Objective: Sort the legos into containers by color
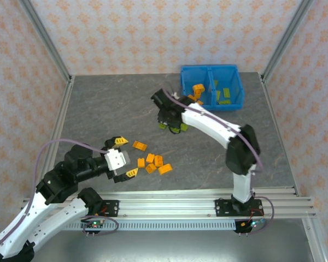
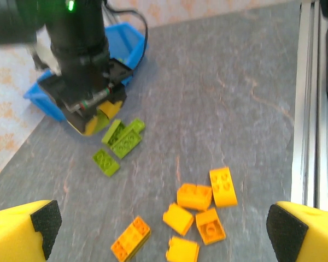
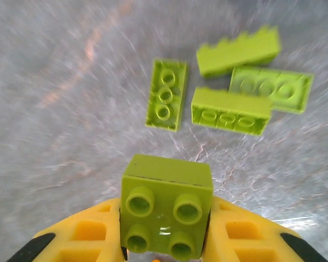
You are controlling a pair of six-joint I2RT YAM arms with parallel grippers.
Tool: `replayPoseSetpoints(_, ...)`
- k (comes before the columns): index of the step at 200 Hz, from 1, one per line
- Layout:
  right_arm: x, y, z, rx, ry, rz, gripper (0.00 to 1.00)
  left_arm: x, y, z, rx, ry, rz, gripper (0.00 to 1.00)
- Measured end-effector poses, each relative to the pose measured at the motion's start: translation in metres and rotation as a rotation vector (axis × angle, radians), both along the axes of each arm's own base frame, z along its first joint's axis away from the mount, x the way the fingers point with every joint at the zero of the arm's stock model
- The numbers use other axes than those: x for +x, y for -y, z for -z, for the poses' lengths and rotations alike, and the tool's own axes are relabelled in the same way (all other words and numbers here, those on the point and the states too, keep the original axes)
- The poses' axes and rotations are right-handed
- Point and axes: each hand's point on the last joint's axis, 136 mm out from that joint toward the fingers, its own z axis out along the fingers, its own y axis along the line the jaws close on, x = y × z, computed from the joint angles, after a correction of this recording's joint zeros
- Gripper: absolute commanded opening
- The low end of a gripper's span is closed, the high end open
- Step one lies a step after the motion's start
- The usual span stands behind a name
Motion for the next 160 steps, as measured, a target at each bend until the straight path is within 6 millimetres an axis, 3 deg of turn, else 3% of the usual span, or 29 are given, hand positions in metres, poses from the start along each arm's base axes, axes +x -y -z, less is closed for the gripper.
replayPoseSetpoints(25, 0.015, 0.049, -0.049, 0.041, 0.147, 0.069, 0.3, 0.009, 0.017, -0.015, -0.107, -0.013, 0.015, 1.0)
replayPoseSetpoints(46, 0.037, 0.103, -0.058, 0.034, 0.216, 0.168, 0.31, 0.018, 0.028, -0.029, -0.187, -0.021, 0.02, 1.0)
replayPoseSetpoints(78, 0.071, 0.19, -0.039, -0.011, 0.244, 0.336, 0.32, 0.019, 0.038, -0.038, -0.235, -0.035, 0.044, 1.0)
replayPoseSetpoints(106, 0.098, 0.245, -0.029, 0.008, 0.255, 0.436, 0.32, 0.018, 0.039, -0.043, -0.246, -0.044, 0.046, 1.0)
replayPoseSetpoints(133, 0.135, 0.275, -0.008, 0.043, 0.217, 0.48, 0.34, 0.015, 0.04, -0.046, -0.259, -0.043, 0.053, 1.0)
replayPoseSetpoints(160, 0.171, 0.286, 0.024, 0.084, 0.149, 0.489, 0.4, 0.013, 0.041, -0.047, -0.269, -0.058, 0.055, 1.0)
